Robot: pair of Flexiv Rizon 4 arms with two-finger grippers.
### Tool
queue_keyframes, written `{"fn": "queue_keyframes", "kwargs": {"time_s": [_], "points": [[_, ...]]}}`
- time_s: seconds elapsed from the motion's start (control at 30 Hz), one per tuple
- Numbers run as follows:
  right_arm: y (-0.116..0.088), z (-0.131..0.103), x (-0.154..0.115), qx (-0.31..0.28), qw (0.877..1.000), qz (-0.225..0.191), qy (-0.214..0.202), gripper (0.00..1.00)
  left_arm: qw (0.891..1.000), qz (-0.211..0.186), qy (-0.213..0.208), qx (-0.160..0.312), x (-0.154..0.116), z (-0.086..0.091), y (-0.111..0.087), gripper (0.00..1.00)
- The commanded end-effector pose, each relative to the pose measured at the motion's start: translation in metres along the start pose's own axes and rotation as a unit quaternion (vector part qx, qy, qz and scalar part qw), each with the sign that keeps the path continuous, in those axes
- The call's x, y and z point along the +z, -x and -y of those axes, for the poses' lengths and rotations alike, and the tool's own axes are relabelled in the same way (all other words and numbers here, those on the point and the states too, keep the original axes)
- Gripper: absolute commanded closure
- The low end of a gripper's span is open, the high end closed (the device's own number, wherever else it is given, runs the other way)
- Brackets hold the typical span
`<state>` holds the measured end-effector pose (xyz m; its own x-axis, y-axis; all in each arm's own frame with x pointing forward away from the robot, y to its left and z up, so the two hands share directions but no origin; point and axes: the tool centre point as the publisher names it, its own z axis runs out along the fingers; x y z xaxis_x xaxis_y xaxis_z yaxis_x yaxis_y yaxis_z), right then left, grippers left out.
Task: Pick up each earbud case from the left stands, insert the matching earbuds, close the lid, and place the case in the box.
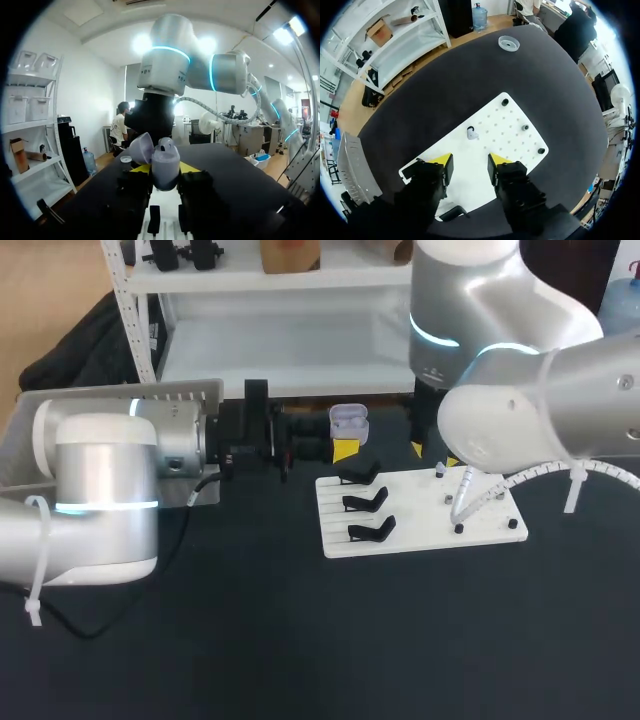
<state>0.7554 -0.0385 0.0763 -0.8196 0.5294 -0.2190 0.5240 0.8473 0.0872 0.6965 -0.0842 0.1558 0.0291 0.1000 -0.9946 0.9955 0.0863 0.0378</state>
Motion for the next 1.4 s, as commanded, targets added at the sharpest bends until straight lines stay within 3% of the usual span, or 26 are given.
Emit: {"fn": "queue_keyframes", "kwargs": {"time_s": [0.03,0.87,1.4], "points": [[-0.002,0.008,0.011,-0.004,1.000,-0.005,0.021,0.57,1.000,0.001,0.002,0.001,0.000,0.001,0.000,1.00],[0.011,0.006,0.043,0.001,0.999,-0.014,0.038,0.60,1.000,0.001,0.002,0.001,0.000,0.001,0.000,1.00],[0.012,0.000,0.045,-0.004,0.999,-0.017,0.032,0.64,1.000,0.001,0.002,0.001,0.000,0.001,0.000,1.00]]}}
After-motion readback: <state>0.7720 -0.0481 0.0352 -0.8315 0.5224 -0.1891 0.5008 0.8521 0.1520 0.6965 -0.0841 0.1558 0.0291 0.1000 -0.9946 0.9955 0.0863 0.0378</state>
